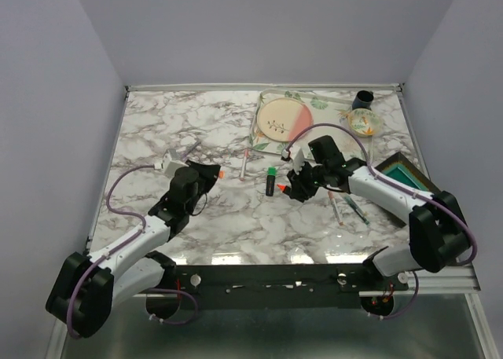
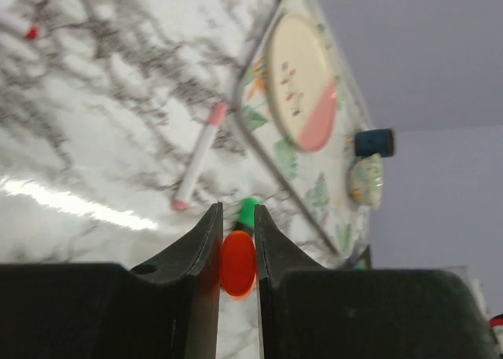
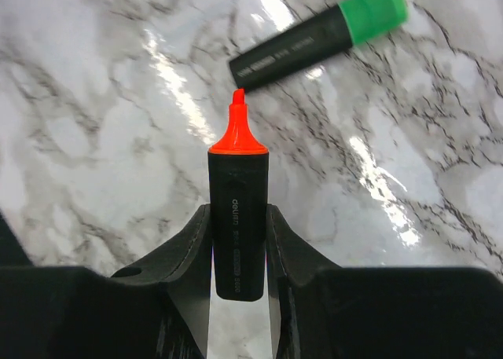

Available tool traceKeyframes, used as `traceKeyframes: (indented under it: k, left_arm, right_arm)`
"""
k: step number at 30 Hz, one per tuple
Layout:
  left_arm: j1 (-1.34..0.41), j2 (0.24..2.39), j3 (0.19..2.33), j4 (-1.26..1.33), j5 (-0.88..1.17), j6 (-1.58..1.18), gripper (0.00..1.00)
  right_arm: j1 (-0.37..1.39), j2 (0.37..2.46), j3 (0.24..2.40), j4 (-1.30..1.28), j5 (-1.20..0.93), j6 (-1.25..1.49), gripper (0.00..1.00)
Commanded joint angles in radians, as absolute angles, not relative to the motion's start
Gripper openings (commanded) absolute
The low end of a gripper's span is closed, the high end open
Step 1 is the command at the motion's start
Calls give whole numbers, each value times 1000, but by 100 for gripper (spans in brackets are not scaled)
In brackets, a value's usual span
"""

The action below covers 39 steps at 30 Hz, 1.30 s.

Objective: Open the pen caps

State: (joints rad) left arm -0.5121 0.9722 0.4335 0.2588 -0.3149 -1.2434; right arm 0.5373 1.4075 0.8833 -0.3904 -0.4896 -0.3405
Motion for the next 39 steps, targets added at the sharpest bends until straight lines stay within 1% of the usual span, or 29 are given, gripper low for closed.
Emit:
traceKeyframes:
  k: [1,5,7,8,11,12,13,14,15,17,18,19,20,21,23,25,26,28,29,30,32,33,35,36,38,39]
  left_arm:
    - [-491,1012,301,215,-278,-1175,0]
    - [-489,1060,236,270,-252,-1167,0]
    - [-489,1094,221,273,-250,-1161,3]
    - [-488,1103,215,281,-250,-1161,4]
    - [-488,1129,198,285,-259,-1160,12]
    - [-488,1132,192,284,-265,-1160,18]
    - [-488,1135,190,282,-267,-1161,21]
    - [-488,1135,187,281,-268,-1161,24]
    - [-488,1132,181,278,-276,-1163,33]
    - [-488,1115,176,270,-282,-1166,40]
    - [-488,1109,172,265,-287,-1169,48]
    - [-488,1094,170,261,-290,-1170,50]
    - [-488,1083,167,253,-291,-1172,53]
    - [-488,1074,160,247,-293,-1175,57]
    - [-488,1033,150,238,-293,-1175,61]
    - [-488,978,153,210,-288,-1164,69]
    - [-488,954,158,178,-279,-1154,71]
    - [-488,872,170,143,-269,-1123,78]
    - [-488,841,175,109,-262,-1114,80]
    - [-488,810,186,91,-250,-1103,86]
    - [-486,720,199,40,-233,-1063,90]
    - [-485,691,215,22,-224,-1052,94]
    - [-485,617,233,-43,-215,-1020,97]
    - [-485,595,251,-64,-212,-1011,99]
    - [-485,543,268,-128,-212,-990,99]
    - [-485,525,287,-155,-216,-977,99]
  right_arm:
    - [541,1497,925,-393,-243,-328,1]
    - [541,1557,948,-402,-175,-322,1]
    - [541,1569,946,-396,-152,-316,1]
    - [541,1575,946,-391,-138,-314,2]
    - [541,1609,956,-405,-132,-314,10]
    - [541,1617,959,-408,-132,-314,12]
    - [541,1626,962,-413,-135,-314,14]
    - [541,1634,965,-422,-144,-314,19]
    - [541,1644,971,-426,-147,-313,21]
    - [541,1647,974,-433,-158,-313,26]
    - [541,1652,976,-434,-161,-313,27]
    - [541,1651,976,-436,-164,-313,30]
    - [541,1649,976,-437,-166,-313,36]
    - [541,1648,977,-437,-170,-311,39]
    - [540,1634,980,-440,-176,-313,46]
    - [540,1606,980,-442,-193,-316,50]
    - [540,1594,979,-439,-202,-314,54]
    - [540,1562,979,-434,-250,-316,59]
    - [540,1536,980,-428,-271,-314,64]
    - [540,1528,985,-428,-331,-305,69]
    - [541,1525,1000,-433,-414,-284,72]
    - [541,1529,1018,-431,-487,-243,73]
    - [551,1561,1048,-422,-520,-186,73]
    - [566,1604,1083,-414,-484,-101,73]
    - [586,1643,1115,-393,-425,-33,73]
    - [610,1678,1127,-384,-334,63,73]
